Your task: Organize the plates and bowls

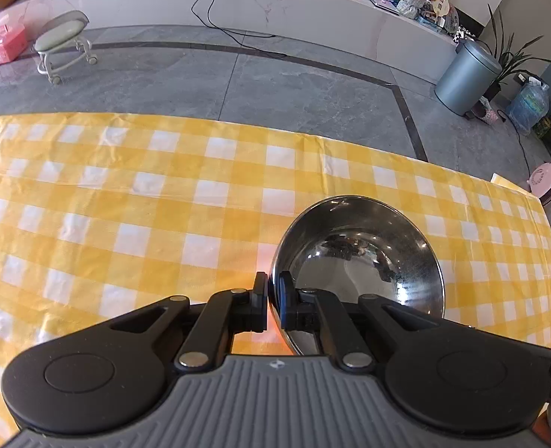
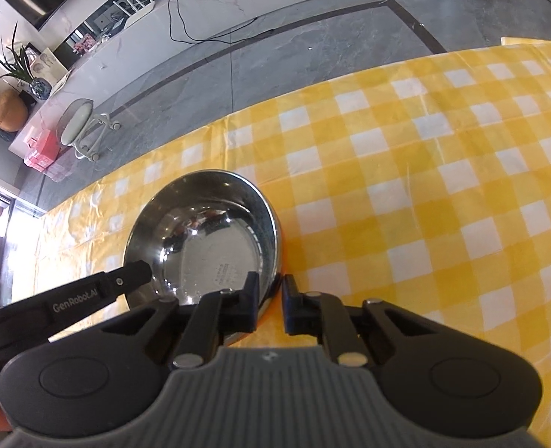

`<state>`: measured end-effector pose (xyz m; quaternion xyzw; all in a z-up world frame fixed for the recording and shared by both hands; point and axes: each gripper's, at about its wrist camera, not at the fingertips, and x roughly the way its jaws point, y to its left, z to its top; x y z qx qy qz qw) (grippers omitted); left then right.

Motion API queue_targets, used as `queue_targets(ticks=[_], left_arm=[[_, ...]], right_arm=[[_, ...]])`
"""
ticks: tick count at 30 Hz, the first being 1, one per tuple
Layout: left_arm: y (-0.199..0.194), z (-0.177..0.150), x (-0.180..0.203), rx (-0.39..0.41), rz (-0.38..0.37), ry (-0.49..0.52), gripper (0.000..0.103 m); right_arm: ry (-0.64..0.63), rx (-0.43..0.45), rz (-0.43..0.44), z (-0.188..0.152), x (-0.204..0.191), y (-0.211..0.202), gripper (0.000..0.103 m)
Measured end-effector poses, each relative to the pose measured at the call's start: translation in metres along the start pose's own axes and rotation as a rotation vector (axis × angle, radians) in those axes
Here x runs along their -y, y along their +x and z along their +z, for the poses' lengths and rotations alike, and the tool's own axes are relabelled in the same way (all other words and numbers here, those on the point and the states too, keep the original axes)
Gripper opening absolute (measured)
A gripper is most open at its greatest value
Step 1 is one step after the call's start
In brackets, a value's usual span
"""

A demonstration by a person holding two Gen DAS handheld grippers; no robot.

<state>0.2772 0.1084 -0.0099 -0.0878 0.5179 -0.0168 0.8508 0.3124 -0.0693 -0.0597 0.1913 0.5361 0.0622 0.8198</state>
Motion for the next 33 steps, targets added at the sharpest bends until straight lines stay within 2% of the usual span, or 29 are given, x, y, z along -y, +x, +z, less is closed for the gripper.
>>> queue_targets(ticks=[10,22,33], left_arm=[[-0.059,-0.021,0.025,0.04,-0.005,0.021,0.006],[-0.138,-0.082,0.074,0.084,-0.072,0.047,0.008],[-0.171,-0.144,0.124,0.03,-0.134,0.084,0.009]], right_arm=[[0.008,0.033,0.015,-0.022,0.008,-0.056,0.009],[0.022,0.071,0.046,-0.083,0.056,-0.159,0.009],[0.03,0.136,0.056,-0.14,0.118,-0.24,0.008]])
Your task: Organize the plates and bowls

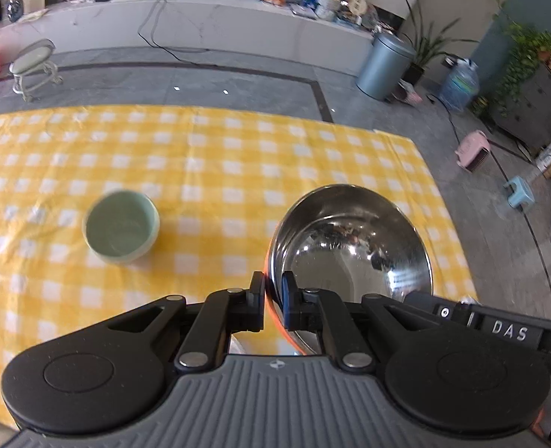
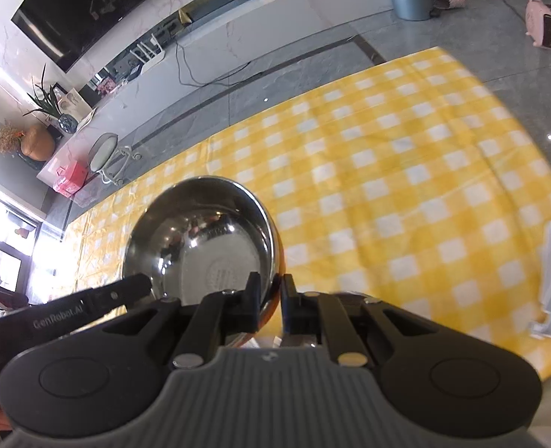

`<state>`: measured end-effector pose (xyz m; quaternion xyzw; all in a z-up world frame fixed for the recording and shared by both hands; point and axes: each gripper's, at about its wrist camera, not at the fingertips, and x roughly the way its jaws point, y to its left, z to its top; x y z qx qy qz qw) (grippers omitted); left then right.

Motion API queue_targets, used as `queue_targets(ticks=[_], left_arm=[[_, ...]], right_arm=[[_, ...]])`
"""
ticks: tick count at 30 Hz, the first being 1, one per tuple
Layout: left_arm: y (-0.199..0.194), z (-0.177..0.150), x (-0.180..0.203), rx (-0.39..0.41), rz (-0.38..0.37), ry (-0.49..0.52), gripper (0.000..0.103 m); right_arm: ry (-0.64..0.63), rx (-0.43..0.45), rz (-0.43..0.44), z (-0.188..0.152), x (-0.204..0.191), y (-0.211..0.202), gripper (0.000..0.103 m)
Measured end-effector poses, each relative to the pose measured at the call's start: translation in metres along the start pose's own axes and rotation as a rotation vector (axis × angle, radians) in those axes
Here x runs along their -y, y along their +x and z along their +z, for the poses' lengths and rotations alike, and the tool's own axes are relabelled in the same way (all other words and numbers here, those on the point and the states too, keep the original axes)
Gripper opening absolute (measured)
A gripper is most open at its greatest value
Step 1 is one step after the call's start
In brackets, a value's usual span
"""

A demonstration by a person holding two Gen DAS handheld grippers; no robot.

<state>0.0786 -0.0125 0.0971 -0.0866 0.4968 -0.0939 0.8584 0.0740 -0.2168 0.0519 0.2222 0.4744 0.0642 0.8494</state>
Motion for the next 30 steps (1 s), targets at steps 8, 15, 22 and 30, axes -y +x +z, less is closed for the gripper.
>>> queue_targets(ticks=[8,15,22,30], left_arm=[[0.008,-0.032,0.032,-0.068,-0.052,0.014,0.011],[0.022,-0.05,0.052,-0.102,-0.051,0.041,0.012],[0.04,-0.061,0.053,-0.161,-0.055,0.033,0.012],[0.05,-0.067,0.051,-0.183,-0.05,0.019,0.012]], right_arm=[[0.018,0.007,-0.033,-0.025,0.048,-0.034,0.008],[0.059,-0.035,-0.054,-0.043,0.083,-0.029,0.007],[0.075,-0.08,-0.068,-0.052,0.099,-0.016,0.007],[0.064,-0.091,-0.094,-0.047,0.101,-0.006,0.006]])
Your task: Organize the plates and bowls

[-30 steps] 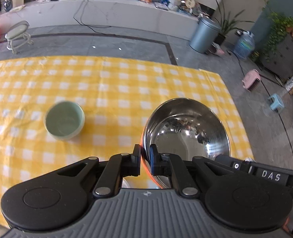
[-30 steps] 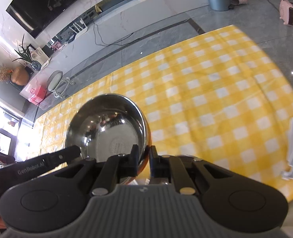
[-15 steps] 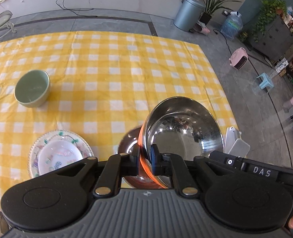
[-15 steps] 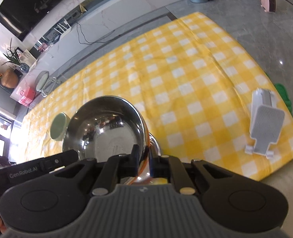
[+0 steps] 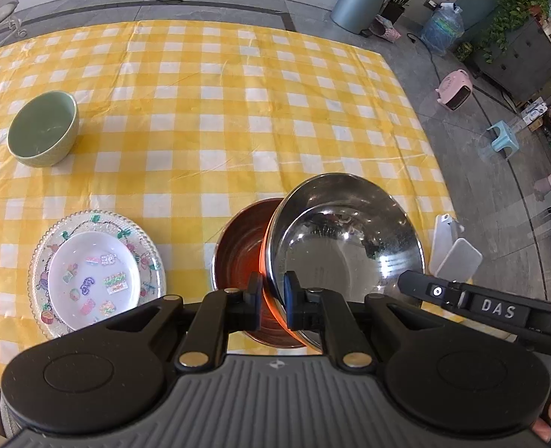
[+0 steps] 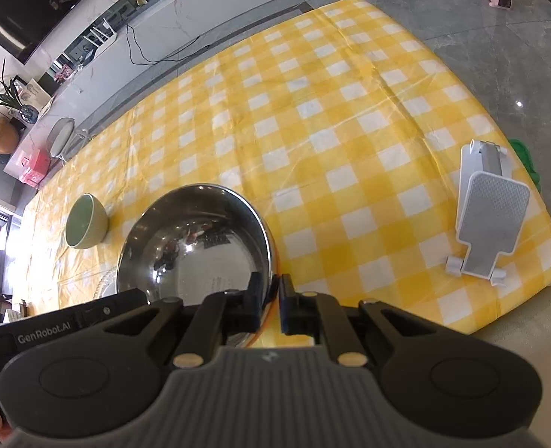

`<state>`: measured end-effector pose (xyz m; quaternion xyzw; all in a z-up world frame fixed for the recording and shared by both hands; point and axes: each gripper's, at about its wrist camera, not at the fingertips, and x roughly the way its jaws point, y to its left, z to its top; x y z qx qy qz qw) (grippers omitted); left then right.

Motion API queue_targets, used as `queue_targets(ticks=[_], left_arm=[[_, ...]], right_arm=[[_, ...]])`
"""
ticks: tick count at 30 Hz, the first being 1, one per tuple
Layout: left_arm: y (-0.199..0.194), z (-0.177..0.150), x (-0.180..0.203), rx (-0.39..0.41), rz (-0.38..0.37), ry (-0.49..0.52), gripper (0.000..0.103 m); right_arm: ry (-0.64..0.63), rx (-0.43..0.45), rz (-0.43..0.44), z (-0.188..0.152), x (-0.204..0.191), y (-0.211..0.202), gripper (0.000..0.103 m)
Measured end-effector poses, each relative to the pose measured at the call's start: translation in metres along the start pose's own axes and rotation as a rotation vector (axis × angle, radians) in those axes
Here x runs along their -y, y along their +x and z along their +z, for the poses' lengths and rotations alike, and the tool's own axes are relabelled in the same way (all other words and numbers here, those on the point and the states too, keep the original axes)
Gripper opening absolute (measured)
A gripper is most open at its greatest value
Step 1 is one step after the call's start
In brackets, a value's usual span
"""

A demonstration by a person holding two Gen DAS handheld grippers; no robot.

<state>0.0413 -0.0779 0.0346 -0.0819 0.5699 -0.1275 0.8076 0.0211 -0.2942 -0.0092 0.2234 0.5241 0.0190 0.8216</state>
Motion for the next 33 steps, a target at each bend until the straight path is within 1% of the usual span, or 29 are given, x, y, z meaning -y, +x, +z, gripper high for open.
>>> queue_targets(ticks=[5,11,15,23,33], left_arm=[[-0.003,0.0,-0.011,-0.002,0.01,-0.016,0.012],[0.0,-0.005,-0.018,-0.022,0.039,-0.011,0.012],[0.006,-0.007,-0.019,-0.028,0.041,-0.008,0.012],[0.015,-0.006,-0.021,-0.038,0.046,-0.011,0.012],[0.024,-0.006,-0.022,-0.051,0.066,-0.009,0.013]], right_arm=[[-0.017,0.001,0.008,0.003,-0.009,0.005,0.006],[-0.042,-0.026,0.01,-0.001,-0.019,0.017,0.006],[-0.044,-0.042,-0.004,-0.004,-0.019,0.025,0.006],[-0.062,-0.028,-0.024,-0.002,-0.022,0.033,0.006],[-0.05,-0.031,-0.009,-0.002,-0.016,0.044,0.006]])
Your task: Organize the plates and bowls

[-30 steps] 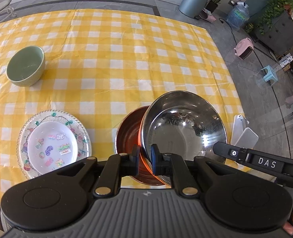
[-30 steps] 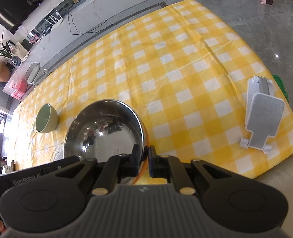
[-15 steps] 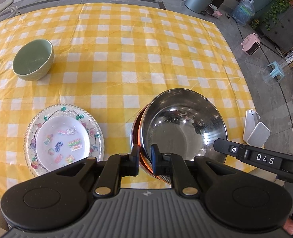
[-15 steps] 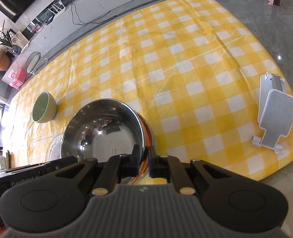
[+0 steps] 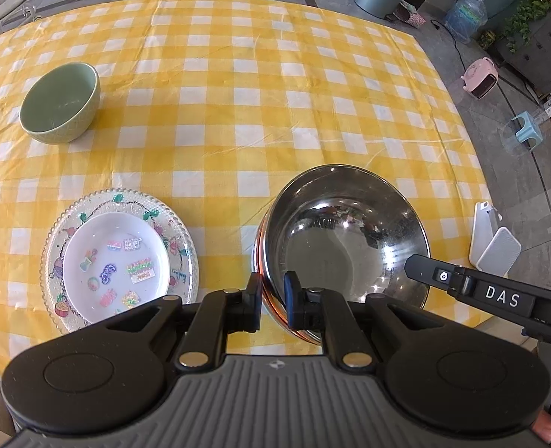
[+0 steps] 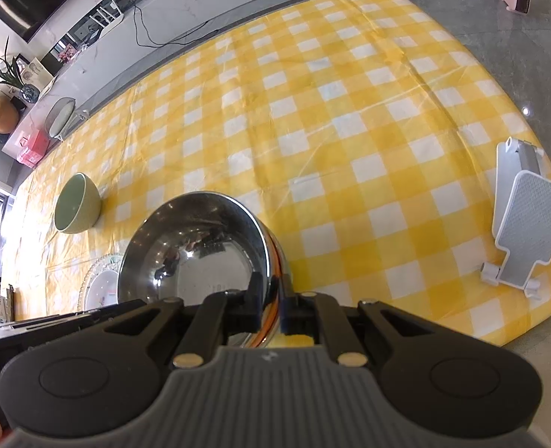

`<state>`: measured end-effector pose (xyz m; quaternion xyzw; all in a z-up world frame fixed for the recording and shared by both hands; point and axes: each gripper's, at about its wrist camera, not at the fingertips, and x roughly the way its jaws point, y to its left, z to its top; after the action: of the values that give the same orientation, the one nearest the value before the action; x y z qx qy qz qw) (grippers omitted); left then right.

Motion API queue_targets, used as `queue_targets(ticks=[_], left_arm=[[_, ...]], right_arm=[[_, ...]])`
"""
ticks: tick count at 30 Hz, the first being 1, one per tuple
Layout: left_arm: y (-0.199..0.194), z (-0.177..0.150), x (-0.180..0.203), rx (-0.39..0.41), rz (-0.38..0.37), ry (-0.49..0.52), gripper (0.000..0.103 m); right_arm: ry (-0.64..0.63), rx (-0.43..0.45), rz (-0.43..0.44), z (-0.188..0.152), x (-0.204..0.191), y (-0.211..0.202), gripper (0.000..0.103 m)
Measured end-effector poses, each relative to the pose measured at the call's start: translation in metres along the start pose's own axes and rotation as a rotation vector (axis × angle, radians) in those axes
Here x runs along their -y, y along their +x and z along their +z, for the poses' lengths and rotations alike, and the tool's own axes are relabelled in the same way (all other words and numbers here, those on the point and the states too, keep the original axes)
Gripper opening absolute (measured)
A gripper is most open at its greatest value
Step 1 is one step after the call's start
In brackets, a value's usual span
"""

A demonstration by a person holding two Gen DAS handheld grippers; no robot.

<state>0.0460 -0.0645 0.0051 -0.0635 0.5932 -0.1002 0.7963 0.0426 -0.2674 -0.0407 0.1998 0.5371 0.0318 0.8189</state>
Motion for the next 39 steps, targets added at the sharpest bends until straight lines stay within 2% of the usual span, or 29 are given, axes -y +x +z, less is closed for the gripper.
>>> queue_targets(ticks=[8,11,18,20,22,26,31,39], left_arm=[[0.0,-0.001,0.003,0.003,0.009,0.022,0.013],[-0.001,-0.002,0.004,0.009,0.01,0.028,0.013],[-0.011,-0.002,0.006,0.025,0.006,0.06,0.022],[-0.015,-0.001,0.006,0.035,0.006,0.065,0.024],[-0.019,0.0,0.005,0.042,0.001,0.063,0.025],[-0.027,0.001,0.003,0.068,-0.001,0.073,0.028],[-0.041,0.002,0.002,0.116,0.008,0.121,0.033],[-0.068,0.003,-0.011,0.232,0.029,0.172,0.038]], right_arm=[[-0.022,0.016,0.002,-0.003,-0.001,0.001,0.006],[-0.026,0.025,0.0,-0.003,-0.001,-0.001,0.01],[-0.051,0.054,-0.017,-0.004,-0.004,-0.008,0.011],[-0.05,0.06,-0.02,-0.004,-0.004,-0.009,0.013],[-0.047,0.068,-0.021,-0.003,-0.004,-0.011,0.025],[-0.055,0.079,-0.023,-0.003,-0.006,-0.013,0.03],[-0.079,0.098,-0.015,-0.005,-0.015,-0.019,0.04],[-0.141,0.146,0.028,-0.007,-0.047,-0.025,0.044]])
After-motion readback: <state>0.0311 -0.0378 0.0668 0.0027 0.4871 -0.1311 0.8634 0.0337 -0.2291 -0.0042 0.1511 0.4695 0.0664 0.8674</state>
